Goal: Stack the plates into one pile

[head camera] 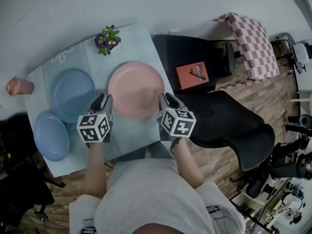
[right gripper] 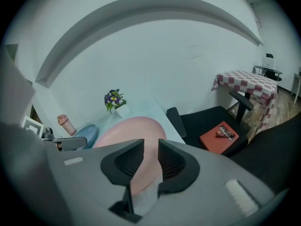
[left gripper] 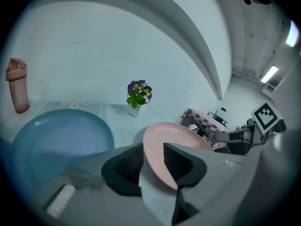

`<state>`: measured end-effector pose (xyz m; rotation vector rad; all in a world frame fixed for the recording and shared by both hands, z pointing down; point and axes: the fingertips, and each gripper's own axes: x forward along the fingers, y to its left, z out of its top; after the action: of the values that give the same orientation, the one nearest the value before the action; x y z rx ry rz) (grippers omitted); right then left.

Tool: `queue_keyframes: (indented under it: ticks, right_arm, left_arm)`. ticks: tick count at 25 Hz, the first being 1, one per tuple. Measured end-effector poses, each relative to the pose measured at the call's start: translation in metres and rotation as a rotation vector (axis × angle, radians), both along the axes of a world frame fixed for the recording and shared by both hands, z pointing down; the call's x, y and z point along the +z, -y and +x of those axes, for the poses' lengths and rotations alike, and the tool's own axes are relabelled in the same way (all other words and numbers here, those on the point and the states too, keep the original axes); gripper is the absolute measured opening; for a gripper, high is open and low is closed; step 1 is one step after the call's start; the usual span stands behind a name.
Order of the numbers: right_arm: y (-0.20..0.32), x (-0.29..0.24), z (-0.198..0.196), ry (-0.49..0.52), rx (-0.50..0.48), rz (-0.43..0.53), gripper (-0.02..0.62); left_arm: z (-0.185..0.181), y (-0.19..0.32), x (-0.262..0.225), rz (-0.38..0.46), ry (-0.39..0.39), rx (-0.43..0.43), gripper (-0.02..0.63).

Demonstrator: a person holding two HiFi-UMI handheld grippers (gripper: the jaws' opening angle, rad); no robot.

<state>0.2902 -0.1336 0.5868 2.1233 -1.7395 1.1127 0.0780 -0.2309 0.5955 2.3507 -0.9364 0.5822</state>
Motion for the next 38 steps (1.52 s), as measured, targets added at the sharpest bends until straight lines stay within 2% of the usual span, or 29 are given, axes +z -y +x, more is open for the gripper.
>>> queue_keyframes:
  ticks: [6,12,14,16,21,29,38]
  right_arm:
    - [-0.009,0.037,0.009,0.047,0.074,-0.078,0.112]
    - [-0.012,0.063,0.008,0.067,0.083,-0.137,0.112]
    - [-0.011,0.068,0.006,0.073,0.083,-0.143,0.109]
    - [-0.009,0.069,0.003,0.076,0.094,-0.140,0.066]
    - [-0.005,0.053,0.003,0.064,0.121,-0.094,0.041]
    - [0.017,-0.003,-0.011,-0.010,0.038,0.034,0.037]
    - [0.055,-0.032,-0.073,-0.006,-0.165,0.113,0.035]
  left_arm:
    - [0.007,0.000,0.037,-0.084,0.045,0.030,0.153]
    - [0.014,-0.002,0.055,-0.131,0.042,0.042,0.154]
    - [0.016,-0.003,0.056,-0.128,0.049,0.056,0.153]
    - [0.018,-0.004,0.056,-0.126,0.051,0.067,0.125]
    - [0.013,-0.006,0.050,-0.125,0.049,0.032,0.104]
    - [-0.010,-0.002,0.001,-0.030,-0.014,-0.064,0.095]
    - [-0.084,-0.009,-0.035,0.053,-0.035,-0.267,0.094]
